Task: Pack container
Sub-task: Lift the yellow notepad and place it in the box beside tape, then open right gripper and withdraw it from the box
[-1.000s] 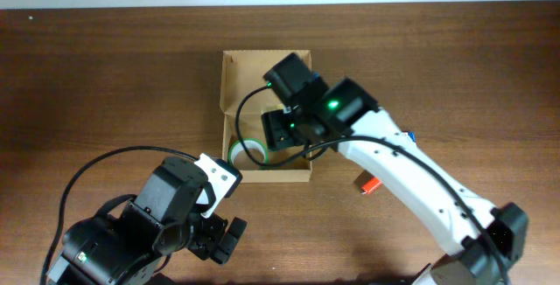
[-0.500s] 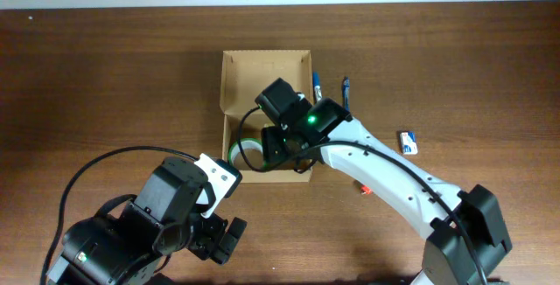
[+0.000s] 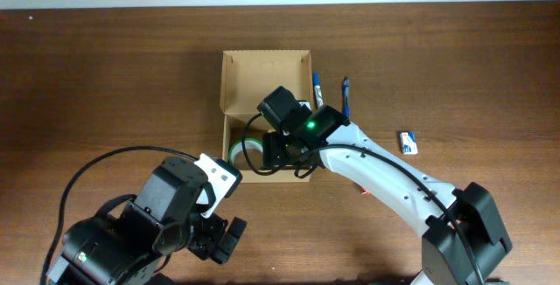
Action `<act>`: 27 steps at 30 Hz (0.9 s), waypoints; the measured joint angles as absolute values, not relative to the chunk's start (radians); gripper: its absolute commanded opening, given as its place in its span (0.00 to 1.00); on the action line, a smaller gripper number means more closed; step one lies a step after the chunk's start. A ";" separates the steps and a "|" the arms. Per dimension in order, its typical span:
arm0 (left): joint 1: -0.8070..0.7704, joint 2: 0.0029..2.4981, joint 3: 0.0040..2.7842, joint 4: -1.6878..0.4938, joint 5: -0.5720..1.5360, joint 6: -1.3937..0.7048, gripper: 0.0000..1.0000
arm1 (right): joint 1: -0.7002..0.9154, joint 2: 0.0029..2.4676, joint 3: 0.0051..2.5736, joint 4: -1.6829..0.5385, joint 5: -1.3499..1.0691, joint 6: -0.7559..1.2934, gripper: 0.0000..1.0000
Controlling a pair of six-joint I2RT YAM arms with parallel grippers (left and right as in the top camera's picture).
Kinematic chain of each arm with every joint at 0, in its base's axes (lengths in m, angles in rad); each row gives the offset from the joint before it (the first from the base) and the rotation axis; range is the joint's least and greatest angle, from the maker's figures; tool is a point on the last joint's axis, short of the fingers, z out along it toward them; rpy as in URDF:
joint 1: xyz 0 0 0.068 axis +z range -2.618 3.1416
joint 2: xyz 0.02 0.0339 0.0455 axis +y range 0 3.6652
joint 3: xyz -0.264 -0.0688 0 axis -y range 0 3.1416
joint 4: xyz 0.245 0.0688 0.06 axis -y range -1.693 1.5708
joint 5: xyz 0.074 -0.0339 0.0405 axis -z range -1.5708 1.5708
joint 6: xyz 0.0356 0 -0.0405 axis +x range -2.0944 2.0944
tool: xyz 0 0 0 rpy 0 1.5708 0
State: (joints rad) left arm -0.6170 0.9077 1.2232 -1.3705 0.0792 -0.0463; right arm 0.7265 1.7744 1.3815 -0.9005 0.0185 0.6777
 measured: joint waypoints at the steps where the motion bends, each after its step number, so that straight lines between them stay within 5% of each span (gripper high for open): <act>1: -0.617 0.908 1.223 -1.370 0.079 -0.046 1.00 | 0.727 1.774 1.382 -0.899 0.019 0.678 0.86; 27: -0.617 0.908 1.223 -1.370 0.079 -0.046 1.00 | 0.727 1.666 1.579 -1.067 -0.016 0.672 0.87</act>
State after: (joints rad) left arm -0.6170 0.9077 1.2232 -1.3705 0.0792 -0.0463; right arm 0.7265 1.6661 1.5795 -1.0668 -0.0162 0.6724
